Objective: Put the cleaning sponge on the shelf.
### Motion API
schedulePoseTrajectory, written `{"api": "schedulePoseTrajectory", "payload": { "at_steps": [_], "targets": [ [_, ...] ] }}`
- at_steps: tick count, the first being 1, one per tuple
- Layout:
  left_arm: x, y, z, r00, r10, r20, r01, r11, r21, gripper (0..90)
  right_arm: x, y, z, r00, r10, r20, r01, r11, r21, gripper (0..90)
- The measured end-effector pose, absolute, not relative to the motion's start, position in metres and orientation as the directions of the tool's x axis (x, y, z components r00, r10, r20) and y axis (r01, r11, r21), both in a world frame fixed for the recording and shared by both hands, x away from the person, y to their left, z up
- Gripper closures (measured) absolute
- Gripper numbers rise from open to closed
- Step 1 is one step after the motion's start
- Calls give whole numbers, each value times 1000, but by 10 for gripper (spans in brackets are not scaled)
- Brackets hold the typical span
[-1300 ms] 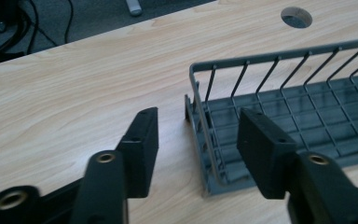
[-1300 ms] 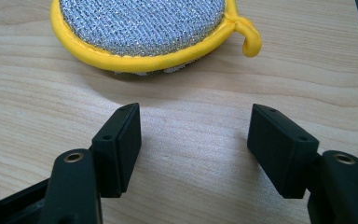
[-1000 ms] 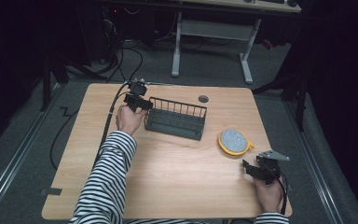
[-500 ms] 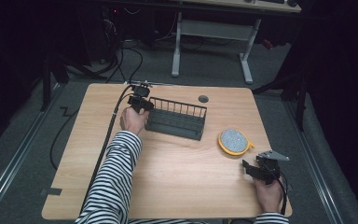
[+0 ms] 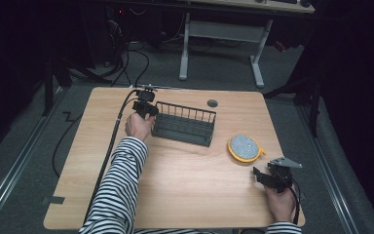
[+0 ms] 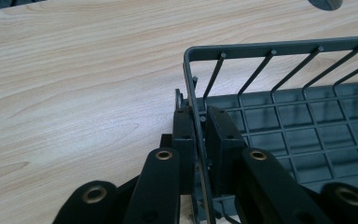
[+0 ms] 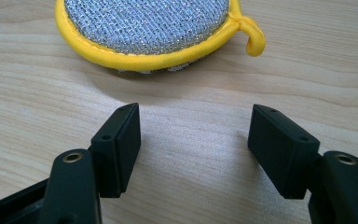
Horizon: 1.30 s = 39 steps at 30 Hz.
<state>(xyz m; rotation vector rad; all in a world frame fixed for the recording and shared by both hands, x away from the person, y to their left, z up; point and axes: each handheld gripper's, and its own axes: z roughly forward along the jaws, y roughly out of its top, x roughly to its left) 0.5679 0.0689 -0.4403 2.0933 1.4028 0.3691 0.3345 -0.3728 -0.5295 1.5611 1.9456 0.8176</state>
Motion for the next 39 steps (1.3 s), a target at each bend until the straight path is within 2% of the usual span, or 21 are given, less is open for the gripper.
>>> {"api": "schedulePoseTrajectory", "payload": {
  "at_steps": [13,19,29,33,39],
  "targets": [
    [555,63,-439,428,899,-89,736,-290,612,854,334,-373,-530,-208,978,-19,671,157,725,347],
    [544,64,-441,432,894,-118,737,-275,617,854,334,-373,-529,-208,978,-19,671,157,725,347],
    [511,71,-443,435,892,-125,723,-263,639,853,334,-373,-530,-209,978,-20,670,158,725,346],
    [502,70,-441,444,890,-98,711,-284,644,852,334,-373,-530,-208,978,-19,670,157,725,346],
    [492,70,-441,442,889,-122,713,-265,649,851,335,-373,-530,-208,978,-19,671,157,725,346]
  ]
}}
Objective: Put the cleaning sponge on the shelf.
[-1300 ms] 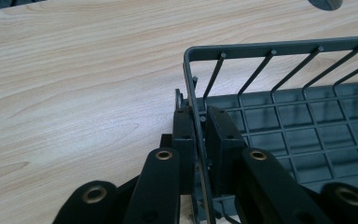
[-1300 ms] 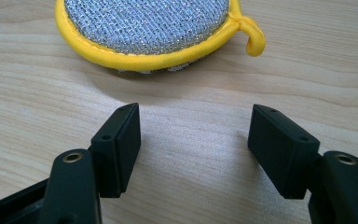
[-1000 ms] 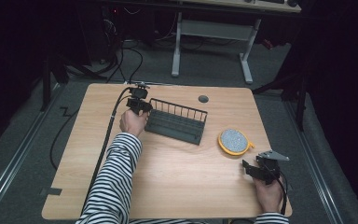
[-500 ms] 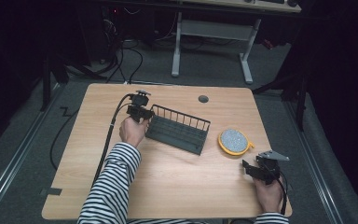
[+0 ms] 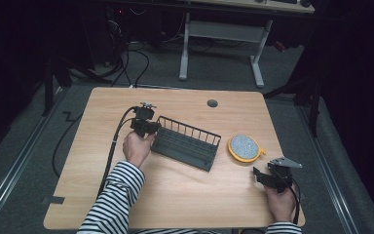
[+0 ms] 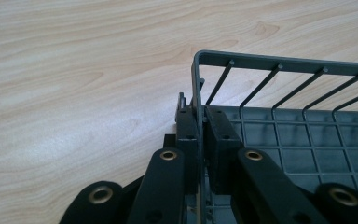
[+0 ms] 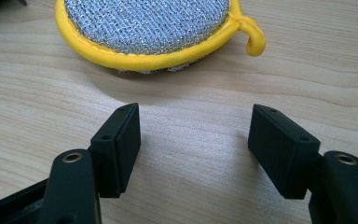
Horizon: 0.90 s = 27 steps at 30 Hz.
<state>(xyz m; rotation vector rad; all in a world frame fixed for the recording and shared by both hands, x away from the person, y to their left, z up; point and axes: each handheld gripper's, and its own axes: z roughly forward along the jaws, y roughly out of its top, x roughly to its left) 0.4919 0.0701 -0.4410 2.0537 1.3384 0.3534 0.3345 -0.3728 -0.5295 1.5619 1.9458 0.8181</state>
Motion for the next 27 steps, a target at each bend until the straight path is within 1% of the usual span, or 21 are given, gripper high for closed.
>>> {"api": "schedulePoseTrajectory", "payload": {
  "at_steps": [18,23,24,25,27],
  "targets": [
    [479,79,-446,454,881,-137,703,-259,663,831,335,-373,-530,-209,978,-19,670,157,725,346],
    [477,83,-440,458,875,-155,685,-237,689,629,335,-373,-530,-208,978,-19,670,157,725,346],
    [476,84,-439,459,875,-153,681,-236,693,629,335,-373,-530,-208,978,-19,670,157,725,346],
    [474,86,-436,464,873,-149,672,-238,701,543,335,-373,-530,-208,978,-18,671,156,725,346],
    [473,87,-434,465,873,-145,668,-239,704,479,335,-373,-530,-208,978,-19,671,156,725,346]
  ]
}}
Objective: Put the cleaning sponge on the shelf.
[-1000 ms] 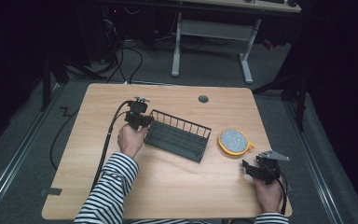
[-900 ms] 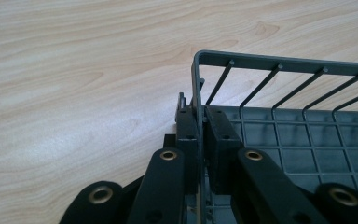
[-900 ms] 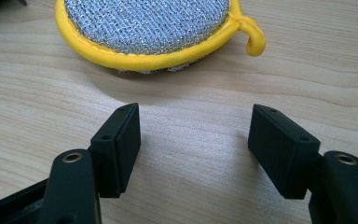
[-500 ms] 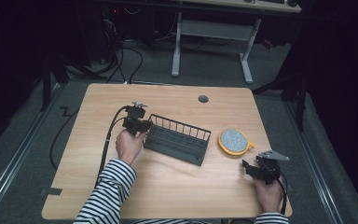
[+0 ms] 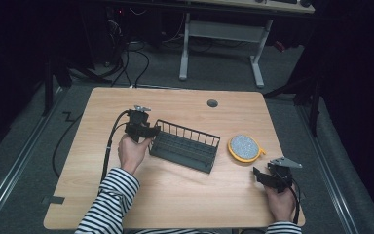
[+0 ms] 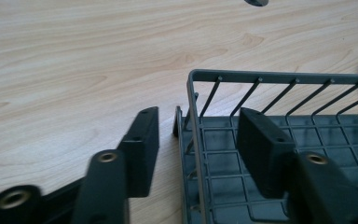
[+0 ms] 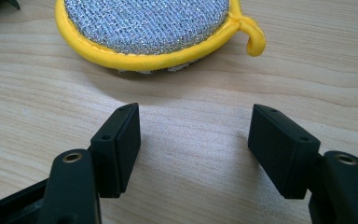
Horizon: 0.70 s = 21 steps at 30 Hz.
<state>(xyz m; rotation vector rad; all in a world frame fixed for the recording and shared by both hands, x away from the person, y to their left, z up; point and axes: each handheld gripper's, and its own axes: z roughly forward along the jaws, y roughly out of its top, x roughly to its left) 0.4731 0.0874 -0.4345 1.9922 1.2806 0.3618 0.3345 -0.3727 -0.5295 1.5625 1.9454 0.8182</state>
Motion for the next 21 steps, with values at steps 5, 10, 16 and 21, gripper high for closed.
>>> {"api": "schedulePoseTrajectory", "payload": {
  "at_steps": [5,10,16,21],
  "targets": [
    [457,105,-421,478,867,-143,616,-215,758,403,335,-373,-530,-209,978,-19,670,157,725,346],
    [442,120,-415,496,857,-139,577,-206,790,387,335,-373,-530,-208,978,-18,671,156,725,347],
    [418,148,-419,483,862,-153,555,-166,815,380,335,-373,-530,-207,978,-17,671,155,725,347],
    [403,167,-436,451,877,-167,565,-136,814,378,335,-373,-530,-208,978,-18,671,155,725,348]
  ]
}}
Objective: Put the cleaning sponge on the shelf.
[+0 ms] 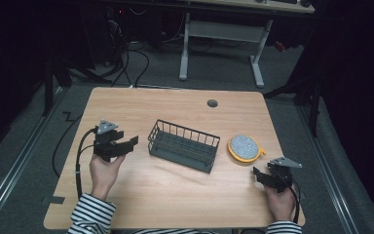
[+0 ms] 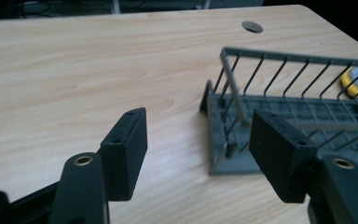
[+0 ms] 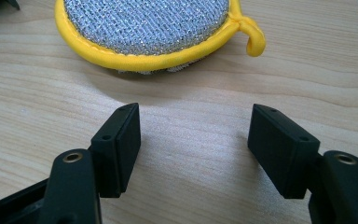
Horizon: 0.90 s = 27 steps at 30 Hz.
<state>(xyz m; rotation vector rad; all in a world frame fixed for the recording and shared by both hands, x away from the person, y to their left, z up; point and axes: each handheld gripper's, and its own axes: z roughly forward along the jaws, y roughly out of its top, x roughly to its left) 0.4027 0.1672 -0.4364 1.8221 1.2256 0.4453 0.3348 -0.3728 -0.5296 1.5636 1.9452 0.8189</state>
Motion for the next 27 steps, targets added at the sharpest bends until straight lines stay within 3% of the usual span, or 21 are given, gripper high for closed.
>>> {"api": "schedulePoseTrajectory", "payload": {
  "at_steps": [12,14,17,27],
  "targets": [
    [383,183,-490,399,904,-150,606,-137,783,370,335,-373,-529,-209,978,-14,671,154,725,359],
    [382,183,-498,397,907,-143,614,-147,775,370,335,-373,-529,-229,973,-14,664,166,729,412],
    [383,184,-511,383,910,-157,633,-135,763,371,334,-372,-529,-235,972,-13,662,170,730,423],
    [387,183,-532,349,934,-72,636,-180,751,372,335,-373,-529,-240,971,-4,664,167,729,413]
  ]
}}
